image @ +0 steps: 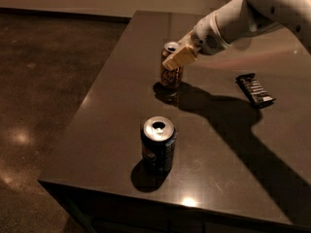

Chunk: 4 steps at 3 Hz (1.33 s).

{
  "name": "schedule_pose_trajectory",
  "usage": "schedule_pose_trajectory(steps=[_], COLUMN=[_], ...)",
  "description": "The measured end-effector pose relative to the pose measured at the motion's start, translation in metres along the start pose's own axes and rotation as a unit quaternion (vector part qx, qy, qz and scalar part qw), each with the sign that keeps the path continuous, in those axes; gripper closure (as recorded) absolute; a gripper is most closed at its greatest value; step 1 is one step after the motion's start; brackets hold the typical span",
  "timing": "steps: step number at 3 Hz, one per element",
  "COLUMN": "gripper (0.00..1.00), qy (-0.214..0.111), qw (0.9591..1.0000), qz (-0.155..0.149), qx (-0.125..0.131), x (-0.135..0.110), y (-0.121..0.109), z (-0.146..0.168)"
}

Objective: Move orange can near pepsi can

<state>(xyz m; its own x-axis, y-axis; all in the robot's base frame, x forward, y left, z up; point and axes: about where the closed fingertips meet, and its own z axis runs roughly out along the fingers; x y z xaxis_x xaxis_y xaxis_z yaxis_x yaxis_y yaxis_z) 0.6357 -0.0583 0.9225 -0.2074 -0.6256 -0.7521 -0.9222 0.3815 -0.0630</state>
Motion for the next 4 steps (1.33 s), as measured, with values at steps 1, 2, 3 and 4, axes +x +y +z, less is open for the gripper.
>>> schedule_pose_trajectory(steps=[1, 2, 3, 4], gripper=[1.00, 1.00, 1.00, 1.00], qy=[-0.012, -0.010, -0.001, 0.002], qw=[0.9989, 0.9971, 0.9948, 0.9909], qz=[-0.032, -0.055, -0.072, -0.091], qx=[-0.033, -0.051, -0.072, -0.099], x=[0.002, 0.011, 0.026, 0.038], y=[0.007, 0.019, 0.036, 0.057], z=[-0.029, -0.059, -0.085, -0.102])
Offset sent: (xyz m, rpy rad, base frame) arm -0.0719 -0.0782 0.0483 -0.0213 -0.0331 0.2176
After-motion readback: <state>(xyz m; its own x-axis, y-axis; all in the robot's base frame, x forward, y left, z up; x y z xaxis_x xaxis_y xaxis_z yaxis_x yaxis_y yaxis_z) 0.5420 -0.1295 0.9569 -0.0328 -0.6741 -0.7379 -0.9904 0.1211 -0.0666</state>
